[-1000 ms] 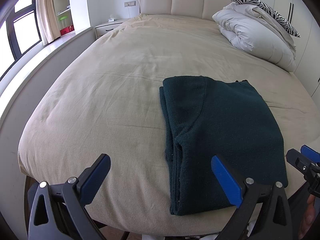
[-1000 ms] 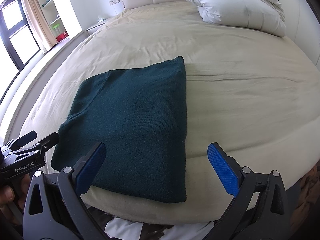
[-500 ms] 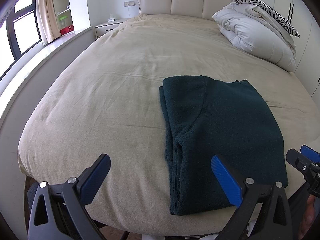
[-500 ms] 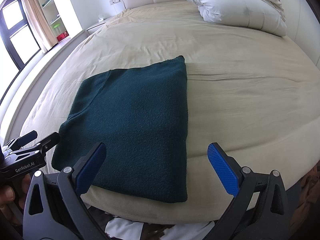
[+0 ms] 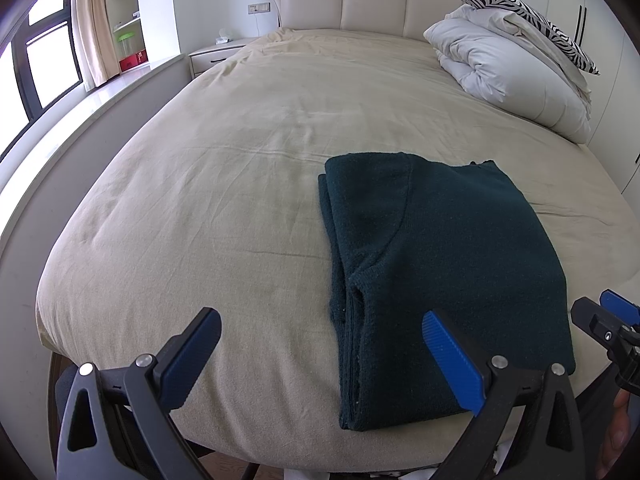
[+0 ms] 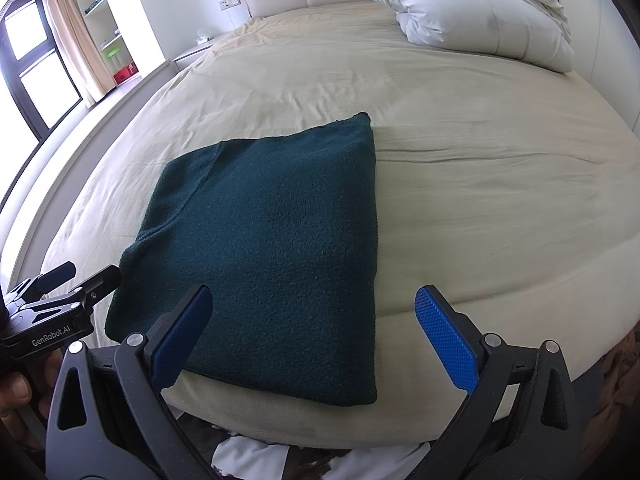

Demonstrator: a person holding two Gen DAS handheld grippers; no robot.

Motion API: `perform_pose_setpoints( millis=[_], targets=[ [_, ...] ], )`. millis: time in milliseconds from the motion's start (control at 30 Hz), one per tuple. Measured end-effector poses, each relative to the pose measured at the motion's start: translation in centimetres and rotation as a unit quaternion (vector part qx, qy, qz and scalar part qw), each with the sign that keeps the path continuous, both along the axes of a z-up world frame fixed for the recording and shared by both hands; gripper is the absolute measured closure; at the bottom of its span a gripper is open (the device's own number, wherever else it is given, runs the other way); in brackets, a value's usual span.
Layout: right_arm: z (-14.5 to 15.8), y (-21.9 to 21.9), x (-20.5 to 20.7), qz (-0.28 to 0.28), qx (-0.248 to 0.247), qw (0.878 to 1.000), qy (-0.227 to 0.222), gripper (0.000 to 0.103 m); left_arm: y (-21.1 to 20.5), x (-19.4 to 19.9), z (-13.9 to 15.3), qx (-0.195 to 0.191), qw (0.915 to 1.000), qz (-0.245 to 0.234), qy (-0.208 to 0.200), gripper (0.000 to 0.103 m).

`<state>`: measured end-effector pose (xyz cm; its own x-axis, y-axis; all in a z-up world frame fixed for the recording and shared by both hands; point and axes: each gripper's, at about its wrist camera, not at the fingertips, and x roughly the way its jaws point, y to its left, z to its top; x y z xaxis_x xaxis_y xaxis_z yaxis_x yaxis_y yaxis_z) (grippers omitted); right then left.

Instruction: Fold small clothes

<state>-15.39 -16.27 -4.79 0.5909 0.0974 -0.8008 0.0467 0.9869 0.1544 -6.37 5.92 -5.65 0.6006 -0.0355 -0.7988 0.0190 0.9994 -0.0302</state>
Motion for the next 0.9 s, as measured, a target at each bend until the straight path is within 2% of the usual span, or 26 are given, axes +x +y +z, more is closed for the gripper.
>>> perform_pose_setpoints(
  millis=[900],
  targets=[
    [0.13,0.47,-0.16,0.0,0.001,1.0,0.0,0.0,-0.04,-0.04,0.0,0.0,1.0,0.0,0.0,0.0]
  ],
)
